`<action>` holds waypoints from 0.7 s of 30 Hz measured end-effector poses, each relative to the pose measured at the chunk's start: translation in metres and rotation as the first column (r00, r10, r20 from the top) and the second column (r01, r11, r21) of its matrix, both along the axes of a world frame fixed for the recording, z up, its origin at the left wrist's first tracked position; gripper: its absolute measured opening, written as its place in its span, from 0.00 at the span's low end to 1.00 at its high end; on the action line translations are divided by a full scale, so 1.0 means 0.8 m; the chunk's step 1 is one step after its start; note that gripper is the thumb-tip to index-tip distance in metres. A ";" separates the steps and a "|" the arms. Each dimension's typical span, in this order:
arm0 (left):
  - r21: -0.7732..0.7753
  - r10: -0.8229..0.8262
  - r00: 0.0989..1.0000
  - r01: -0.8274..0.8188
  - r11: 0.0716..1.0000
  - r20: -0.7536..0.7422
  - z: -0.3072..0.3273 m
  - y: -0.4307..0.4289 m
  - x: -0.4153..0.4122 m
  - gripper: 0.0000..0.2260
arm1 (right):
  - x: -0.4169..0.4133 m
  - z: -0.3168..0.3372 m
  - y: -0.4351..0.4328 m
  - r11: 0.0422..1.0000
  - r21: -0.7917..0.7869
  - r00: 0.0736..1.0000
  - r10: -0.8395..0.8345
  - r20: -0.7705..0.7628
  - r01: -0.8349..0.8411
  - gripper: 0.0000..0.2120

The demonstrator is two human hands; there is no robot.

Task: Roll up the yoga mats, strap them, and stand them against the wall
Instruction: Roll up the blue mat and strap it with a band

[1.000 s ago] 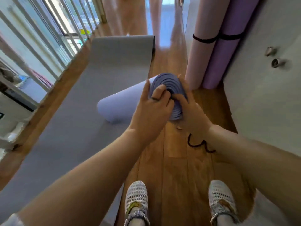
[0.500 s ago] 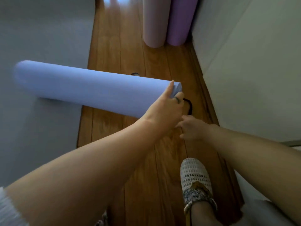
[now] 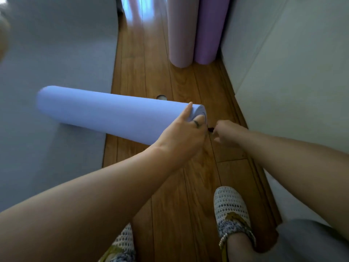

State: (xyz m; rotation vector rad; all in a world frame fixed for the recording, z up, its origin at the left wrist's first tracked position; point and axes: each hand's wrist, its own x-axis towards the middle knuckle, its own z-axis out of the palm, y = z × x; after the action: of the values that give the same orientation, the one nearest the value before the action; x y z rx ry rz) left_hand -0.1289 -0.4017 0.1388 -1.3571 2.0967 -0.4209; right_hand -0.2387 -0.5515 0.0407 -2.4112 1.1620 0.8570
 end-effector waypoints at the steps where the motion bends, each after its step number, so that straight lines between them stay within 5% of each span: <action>1: -0.019 0.011 1.000 -0.011 1.000 -0.001 0.019 0.011 0.007 0.22 | 0.003 0.031 -0.001 1.000 0.000 0.998 -0.012 0.058 0.012 0.16; 6: -0.145 0.156 0.981 -0.172 0.974 -0.117 0.136 0.094 0.051 0.23 | -0.001 0.197 0.047 0.992 0.048 0.836 -0.123 0.535 0.115 0.14; 14: -0.303 0.385 0.923 -0.369 0.879 -0.009 0.351 0.259 0.071 0.24 | -0.025 0.431 0.190 0.925 0.381 0.574 -0.308 0.759 -0.008 0.16; 18: -0.354 0.218 0.976 -0.208 0.912 -0.013 0.422 0.350 0.046 0.23 | -0.036 0.521 0.267 0.963 0.264 0.533 -0.191 0.824 -0.063 0.10; 21: -0.386 0.081 0.997 -0.081 0.919 -0.017 0.456 0.395 0.015 0.24 | -0.047 0.569 0.333 0.976 0.155 0.581 -0.039 0.813 -0.152 0.21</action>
State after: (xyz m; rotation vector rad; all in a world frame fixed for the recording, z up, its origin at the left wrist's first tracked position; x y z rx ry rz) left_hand -0.1168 -0.0854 0.5034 -1.6570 2.0177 -0.8347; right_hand -0.2763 -0.2850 0.4956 -2.2160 0.5696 -0.1838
